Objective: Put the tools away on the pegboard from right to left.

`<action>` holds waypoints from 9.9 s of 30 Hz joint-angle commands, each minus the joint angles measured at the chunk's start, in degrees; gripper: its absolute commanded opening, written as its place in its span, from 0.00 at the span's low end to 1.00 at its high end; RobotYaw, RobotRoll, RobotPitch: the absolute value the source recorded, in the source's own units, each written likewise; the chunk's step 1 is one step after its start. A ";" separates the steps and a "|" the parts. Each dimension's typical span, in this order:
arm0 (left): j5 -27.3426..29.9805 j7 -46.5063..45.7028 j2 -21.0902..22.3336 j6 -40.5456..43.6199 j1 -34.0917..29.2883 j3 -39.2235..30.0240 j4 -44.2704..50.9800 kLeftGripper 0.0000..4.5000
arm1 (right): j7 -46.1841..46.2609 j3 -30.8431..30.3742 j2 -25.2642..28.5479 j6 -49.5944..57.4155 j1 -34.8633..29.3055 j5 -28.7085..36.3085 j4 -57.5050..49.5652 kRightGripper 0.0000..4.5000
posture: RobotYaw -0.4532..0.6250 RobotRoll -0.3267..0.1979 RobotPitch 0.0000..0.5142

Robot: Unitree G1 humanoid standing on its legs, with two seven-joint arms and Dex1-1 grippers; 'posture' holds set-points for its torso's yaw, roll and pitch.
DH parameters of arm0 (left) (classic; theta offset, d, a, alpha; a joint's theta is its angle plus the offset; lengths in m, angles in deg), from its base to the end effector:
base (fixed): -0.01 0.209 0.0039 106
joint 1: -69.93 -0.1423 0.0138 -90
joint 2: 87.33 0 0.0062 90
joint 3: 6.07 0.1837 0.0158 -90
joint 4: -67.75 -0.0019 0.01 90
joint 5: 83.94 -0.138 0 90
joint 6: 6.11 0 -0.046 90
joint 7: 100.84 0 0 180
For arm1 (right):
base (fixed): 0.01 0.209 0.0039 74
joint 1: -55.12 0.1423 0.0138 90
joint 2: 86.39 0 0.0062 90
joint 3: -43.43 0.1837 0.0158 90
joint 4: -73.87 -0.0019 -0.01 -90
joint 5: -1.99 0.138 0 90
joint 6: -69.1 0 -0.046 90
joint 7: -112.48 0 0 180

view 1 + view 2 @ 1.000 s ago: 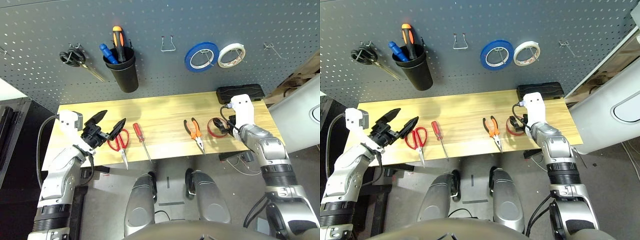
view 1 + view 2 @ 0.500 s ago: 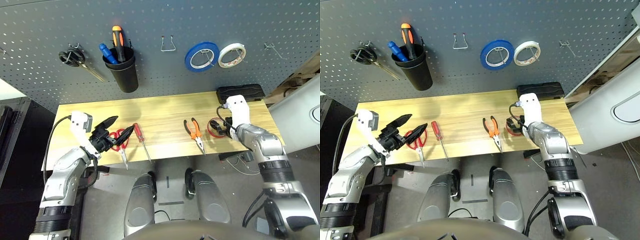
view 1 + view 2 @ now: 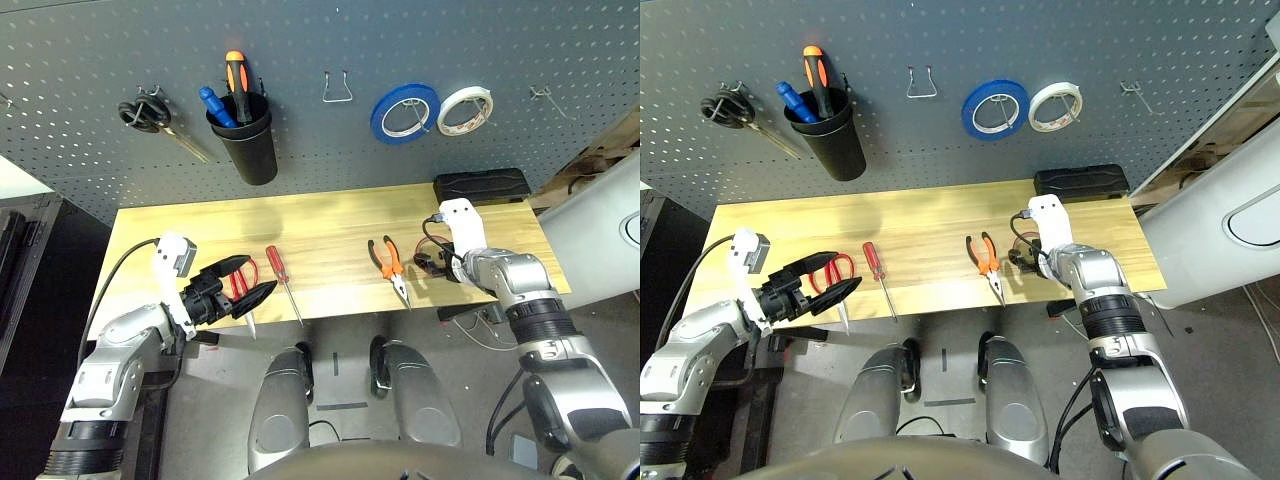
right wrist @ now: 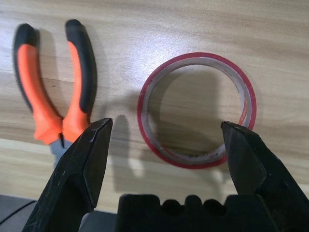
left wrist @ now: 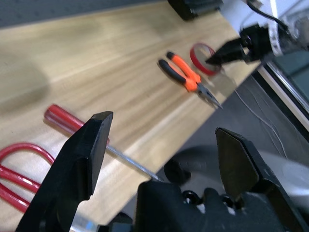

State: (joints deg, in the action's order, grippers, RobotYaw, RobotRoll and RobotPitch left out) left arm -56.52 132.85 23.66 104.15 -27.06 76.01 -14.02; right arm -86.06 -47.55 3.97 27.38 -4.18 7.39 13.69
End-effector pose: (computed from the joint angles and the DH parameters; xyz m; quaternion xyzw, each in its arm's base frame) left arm 0.1788 0.2786 0.0850 0.0123 0.1609 -0.4033 0.9007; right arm 0.2876 -0.1970 0.0540 -0.0278 0.4109 0.1131 0.9042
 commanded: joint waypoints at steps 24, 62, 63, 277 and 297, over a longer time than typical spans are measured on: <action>2.21 1.40 2.08 5.08 2.82 -1.26 4.13 1.00 | -0.74 -1.73 -0.32 -6.61 -0.71 -4.25 4.92 0.01 | 0.38 0.62 0.44; 8.11 -4.55 -5.37 1.26 13.50 -11.29 -6.29 1.00 | 14.53 8.14 7.34 -26.40 -11.45 -10.47 -33.52 0.01 | 0.36 0.62 0.17; 7.94 -4.61 -5.70 1.09 13.68 -10.99 -6.30 1.00 | 14.41 8.42 7.88 -26.94 -11.18 -10.54 -32.97 0.01 | 0.36 0.62 0.17; 28.89 -7.46 7.89 28.25 16.42 -20.23 9.63 1.00 | 0.01 -0.30 -13.84 -81.71 35.93 -5.70 24.01 0.45 | 0.47 0.62 0.48; 28.45 -9.06 4.40 26.09 17.81 -15.84 10.08 1.00 | -5.61 1.01 -13.36 -79.54 32.54 -1.32 19.22 1.00 | 0.44 0.62 0.37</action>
State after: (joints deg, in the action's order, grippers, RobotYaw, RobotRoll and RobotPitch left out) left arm -27.77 124.10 28.41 130.85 -9.11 59.29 -4.85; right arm -90.14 -47.75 -10.28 -52.67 29.02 4.31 37.32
